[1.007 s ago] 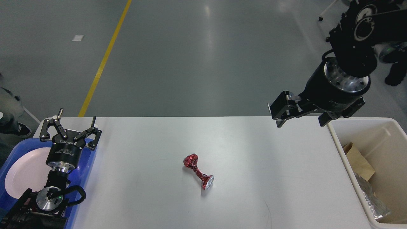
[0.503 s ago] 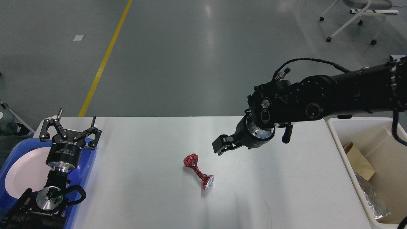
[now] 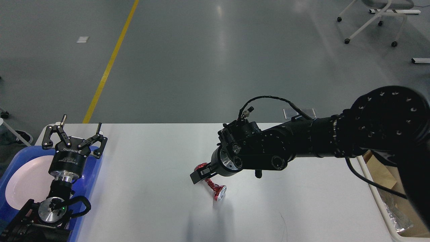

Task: Tidy desktop

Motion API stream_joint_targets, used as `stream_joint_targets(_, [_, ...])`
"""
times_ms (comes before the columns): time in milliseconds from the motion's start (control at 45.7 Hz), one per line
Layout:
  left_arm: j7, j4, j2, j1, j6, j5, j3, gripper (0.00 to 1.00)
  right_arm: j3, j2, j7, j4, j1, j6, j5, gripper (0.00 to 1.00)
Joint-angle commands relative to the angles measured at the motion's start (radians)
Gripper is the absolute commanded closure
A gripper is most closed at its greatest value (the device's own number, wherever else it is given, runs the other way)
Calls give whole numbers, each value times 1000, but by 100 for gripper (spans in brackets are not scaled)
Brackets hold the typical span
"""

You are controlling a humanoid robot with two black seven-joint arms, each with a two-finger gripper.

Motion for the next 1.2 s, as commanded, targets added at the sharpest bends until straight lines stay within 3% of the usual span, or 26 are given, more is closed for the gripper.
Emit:
stream_joint_targets(0, [1,0,0,0,0,0,0,4,-1,48,-2,-90,-96,-5,-38,0])
stream_joint_targets(263, [-1,0,0,0,0,0,0,4,1,39,-2,-211,-251,-82,-144,0])
stream_joint_targets(613, [1,0,0,0,0,0,0,4,4,36,0,-201,-303,-94,-149,0])
stream_joint_targets(744, [1,0,0,0,0,0,0,4,4,36,-2,-202,-323,-157,-149,0])
stream_joint_targets(1182, [1,0,0,0,0,0,0,4,7,36,-11,-207,-360,-179,-133,29])
